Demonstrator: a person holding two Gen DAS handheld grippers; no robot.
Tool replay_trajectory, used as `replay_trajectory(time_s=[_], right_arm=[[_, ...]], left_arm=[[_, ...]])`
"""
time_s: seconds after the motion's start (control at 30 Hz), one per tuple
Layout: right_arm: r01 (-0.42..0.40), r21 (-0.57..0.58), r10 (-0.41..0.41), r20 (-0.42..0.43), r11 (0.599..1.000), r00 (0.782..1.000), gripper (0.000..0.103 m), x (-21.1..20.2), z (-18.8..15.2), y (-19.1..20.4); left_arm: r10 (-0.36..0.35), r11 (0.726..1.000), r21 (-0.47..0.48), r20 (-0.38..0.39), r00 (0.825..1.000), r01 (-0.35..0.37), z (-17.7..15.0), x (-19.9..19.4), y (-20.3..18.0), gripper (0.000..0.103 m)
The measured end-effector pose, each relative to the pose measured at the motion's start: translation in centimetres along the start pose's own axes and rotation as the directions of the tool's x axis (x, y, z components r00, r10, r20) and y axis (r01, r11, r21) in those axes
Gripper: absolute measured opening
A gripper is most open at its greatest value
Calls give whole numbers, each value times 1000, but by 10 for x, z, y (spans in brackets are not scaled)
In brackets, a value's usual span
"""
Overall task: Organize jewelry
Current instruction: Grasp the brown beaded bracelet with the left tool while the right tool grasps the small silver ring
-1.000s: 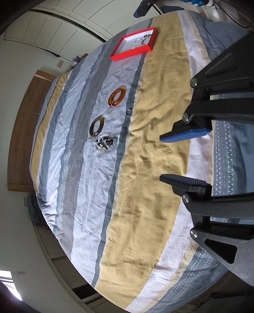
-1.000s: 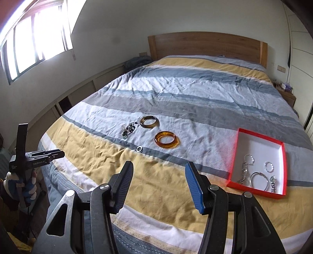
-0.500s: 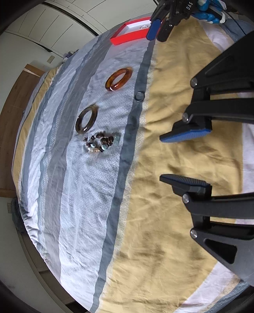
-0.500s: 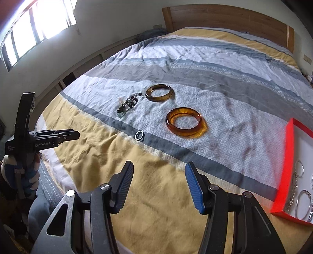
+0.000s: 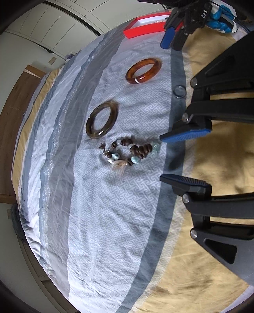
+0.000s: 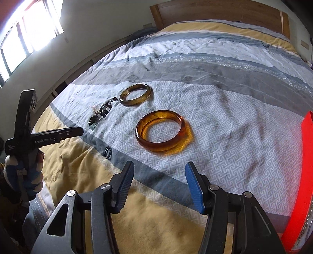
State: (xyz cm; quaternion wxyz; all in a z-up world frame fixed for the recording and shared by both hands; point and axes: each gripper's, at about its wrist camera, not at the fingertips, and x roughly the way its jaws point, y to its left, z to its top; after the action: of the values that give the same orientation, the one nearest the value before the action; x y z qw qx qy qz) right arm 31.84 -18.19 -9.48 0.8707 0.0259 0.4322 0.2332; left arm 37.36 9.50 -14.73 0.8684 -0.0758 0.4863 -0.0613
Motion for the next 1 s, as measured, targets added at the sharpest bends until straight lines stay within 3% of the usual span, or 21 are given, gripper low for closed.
replay_trajectory(time_s=[0.23, 0.5, 0.57, 0.6, 0.67, 0.83, 0.9, 1.0], right_arm=[[-107, -55, 106, -34, 993, 994, 55, 26, -6, 30], [-142, -153, 138, -38, 978, 990, 52, 49, -1, 54], [-145, -172, 141, -36, 974, 989, 49, 52, -1, 57], [-146, -179, 142, -35, 973, 989, 48, 54, -1, 58], [-150, -190, 146, -34, 970, 989, 47, 56, 0, 60], [-157, -221, 153, -37, 963, 988, 45, 65, 4, 67], [-147, -238, 141, -42, 960, 989, 41, 71, 7, 71], [-142, -264, 131, -57, 954, 990, 21, 77, 7, 76]], left_arm=[[-23, 1000, -2, 6, 1000, 23, 19, 23, -1, 32], [-23, 1000, 19, 12, 1000, 22, 38, 55, -3, 32], [-35, 999, 9, 27, 999, 35, 41, 57, 1, 28], [-29, 1000, 7, 36, 999, 29, 42, 57, 2, 20], [-33, 999, -5, 46, 998, 33, 42, 57, 9, 11], [-55, 998, -17, 68, 996, 56, 39, 50, 14, 10], [-59, 998, -17, 74, 996, 61, 38, 47, 15, 10], [-66, 997, -25, 78, 995, 68, 35, 42, 16, 10]])
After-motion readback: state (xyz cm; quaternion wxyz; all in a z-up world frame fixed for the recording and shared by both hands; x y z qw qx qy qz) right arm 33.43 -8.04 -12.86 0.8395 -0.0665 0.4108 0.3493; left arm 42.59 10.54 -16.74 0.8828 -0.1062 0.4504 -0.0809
